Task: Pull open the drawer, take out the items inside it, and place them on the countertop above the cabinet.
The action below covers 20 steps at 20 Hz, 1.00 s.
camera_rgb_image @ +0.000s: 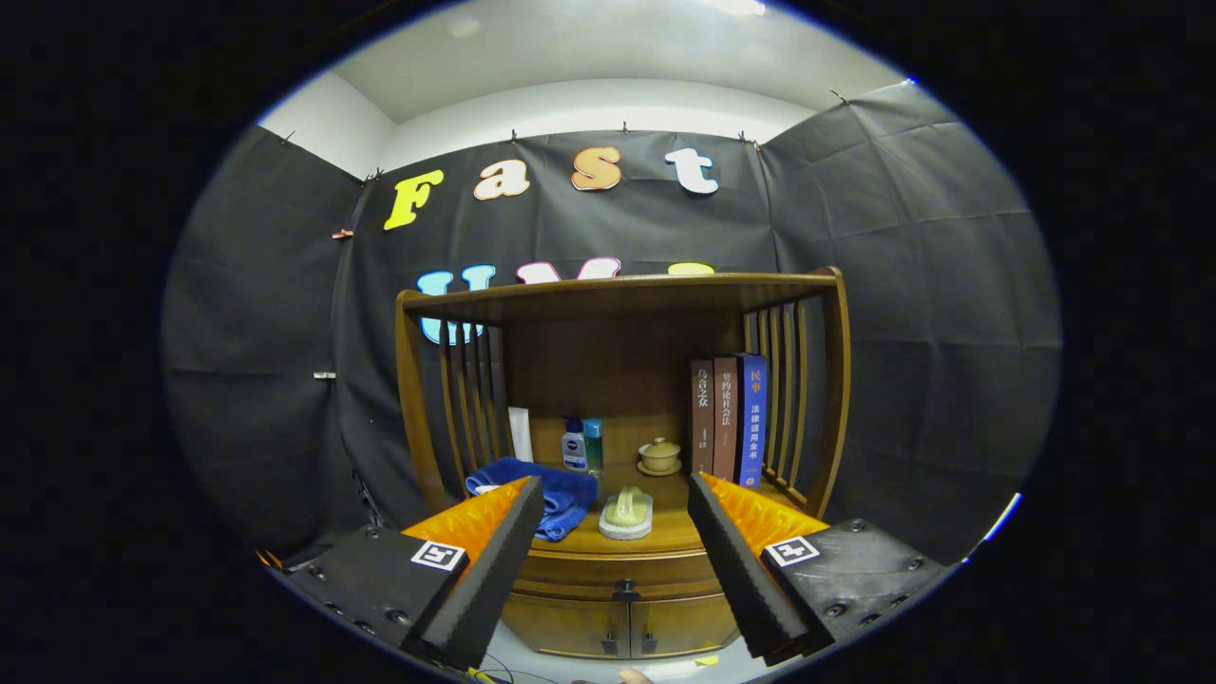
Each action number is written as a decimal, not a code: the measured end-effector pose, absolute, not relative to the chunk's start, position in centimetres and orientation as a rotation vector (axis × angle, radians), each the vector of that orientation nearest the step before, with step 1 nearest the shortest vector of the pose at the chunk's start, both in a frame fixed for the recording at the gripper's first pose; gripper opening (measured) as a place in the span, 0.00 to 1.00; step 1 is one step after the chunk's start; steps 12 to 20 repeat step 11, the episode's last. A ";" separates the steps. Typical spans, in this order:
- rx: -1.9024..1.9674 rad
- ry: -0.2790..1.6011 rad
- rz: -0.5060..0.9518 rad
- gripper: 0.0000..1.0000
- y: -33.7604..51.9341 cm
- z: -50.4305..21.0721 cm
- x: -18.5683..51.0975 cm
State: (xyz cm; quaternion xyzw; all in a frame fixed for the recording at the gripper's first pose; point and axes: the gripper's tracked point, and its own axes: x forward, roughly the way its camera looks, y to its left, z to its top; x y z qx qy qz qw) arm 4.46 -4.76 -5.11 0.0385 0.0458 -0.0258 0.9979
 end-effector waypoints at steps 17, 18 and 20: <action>0.083 0.066 -0.044 0.99 -4.5 -3.3 3.3; 0.083 0.066 -0.044 0.99 -4.5 -3.3 3.3; 0.083 0.066 -0.044 0.99 -4.5 -3.3 3.3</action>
